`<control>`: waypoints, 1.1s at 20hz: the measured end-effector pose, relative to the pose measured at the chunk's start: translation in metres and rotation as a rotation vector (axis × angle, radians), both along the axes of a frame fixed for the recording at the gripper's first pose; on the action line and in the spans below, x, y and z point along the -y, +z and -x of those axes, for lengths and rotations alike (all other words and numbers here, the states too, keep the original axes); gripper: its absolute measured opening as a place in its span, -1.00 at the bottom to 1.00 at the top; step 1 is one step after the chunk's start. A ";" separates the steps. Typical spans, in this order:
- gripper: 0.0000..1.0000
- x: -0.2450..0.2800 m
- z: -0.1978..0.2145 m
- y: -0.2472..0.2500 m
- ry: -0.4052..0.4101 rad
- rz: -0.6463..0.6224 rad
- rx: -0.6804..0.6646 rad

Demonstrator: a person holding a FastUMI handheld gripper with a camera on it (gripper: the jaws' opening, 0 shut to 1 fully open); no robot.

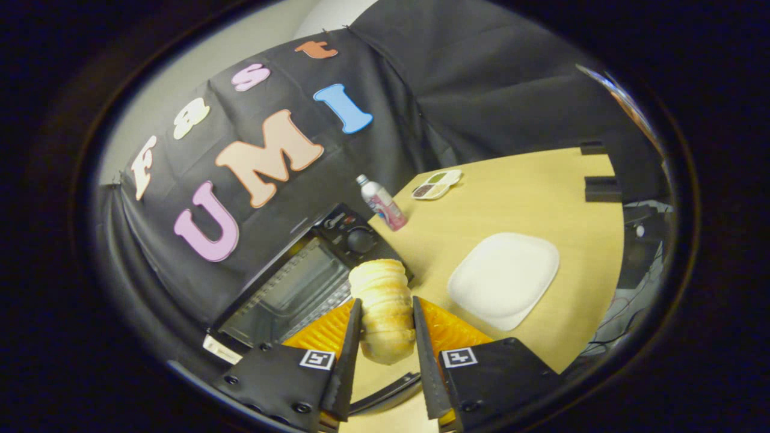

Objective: Open the toaster oven, put the food inside, and close the toaster oven door.

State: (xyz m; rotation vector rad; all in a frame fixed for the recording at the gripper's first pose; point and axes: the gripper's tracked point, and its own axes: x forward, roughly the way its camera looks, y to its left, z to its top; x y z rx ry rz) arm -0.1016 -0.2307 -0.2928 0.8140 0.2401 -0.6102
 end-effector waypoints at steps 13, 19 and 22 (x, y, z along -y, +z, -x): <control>-0.01 -0.073 -0.116 -0.010 -0.032 -0.291 0.220; -0.01 -0.075 -0.149 -0.022 -0.043 -0.322 0.234; -0.01 -0.075 -0.158 -0.027 -0.041 -0.327 0.237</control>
